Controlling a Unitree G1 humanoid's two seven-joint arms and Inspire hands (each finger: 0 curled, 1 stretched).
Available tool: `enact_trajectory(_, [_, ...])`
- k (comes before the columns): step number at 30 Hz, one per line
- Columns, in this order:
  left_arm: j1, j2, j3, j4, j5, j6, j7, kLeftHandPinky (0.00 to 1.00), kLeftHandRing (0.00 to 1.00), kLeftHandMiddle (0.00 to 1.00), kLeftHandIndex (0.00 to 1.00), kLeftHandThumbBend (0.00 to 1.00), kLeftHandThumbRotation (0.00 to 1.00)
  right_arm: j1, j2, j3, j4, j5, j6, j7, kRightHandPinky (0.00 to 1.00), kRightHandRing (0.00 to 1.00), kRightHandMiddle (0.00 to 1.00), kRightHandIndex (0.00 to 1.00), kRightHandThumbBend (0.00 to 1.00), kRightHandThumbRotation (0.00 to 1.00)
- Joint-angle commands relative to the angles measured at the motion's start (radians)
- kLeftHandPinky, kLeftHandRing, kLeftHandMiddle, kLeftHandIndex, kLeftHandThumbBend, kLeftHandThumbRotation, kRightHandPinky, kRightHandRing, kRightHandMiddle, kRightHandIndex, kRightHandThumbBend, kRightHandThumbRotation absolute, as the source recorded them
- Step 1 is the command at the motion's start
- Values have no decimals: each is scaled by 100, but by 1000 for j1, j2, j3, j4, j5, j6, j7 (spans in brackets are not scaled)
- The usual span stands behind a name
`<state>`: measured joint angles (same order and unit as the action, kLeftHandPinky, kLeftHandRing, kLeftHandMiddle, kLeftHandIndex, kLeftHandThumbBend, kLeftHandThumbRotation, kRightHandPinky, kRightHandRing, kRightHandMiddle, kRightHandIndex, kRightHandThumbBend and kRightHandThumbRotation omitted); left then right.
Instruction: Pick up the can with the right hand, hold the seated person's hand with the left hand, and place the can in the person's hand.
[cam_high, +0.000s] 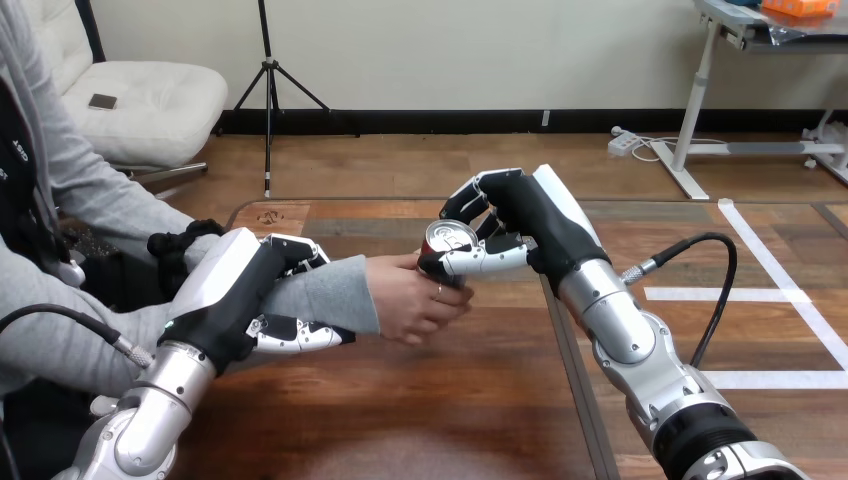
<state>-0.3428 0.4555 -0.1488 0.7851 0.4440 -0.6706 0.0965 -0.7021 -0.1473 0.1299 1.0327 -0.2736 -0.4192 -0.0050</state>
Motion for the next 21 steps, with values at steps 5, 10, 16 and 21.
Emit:
enact_trajectory(5, [-59,-27,11,-19,-31,-18,16,21,25,34,43,52,0,-58,10,-2,-99,13,-2,5,30,34,41,45,73,0])
enact_trajectory(10, [-59,-26,11,-17,-32,-18,15,21,26,34,43,52,0,-53,9,-2,-105,13,-5,4,30,34,41,45,73,0])
enact_trajectory(16, [-58,-27,13,-12,-33,-24,20,21,26,34,43,52,0,-47,9,-5,-114,20,1,10,30,34,41,45,73,0])
enact_trajectory(21, [-55,-26,14,-19,-35,-13,12,22,26,34,43,52,0,-43,11,-13,-118,34,6,22,30,35,41,45,73,0])
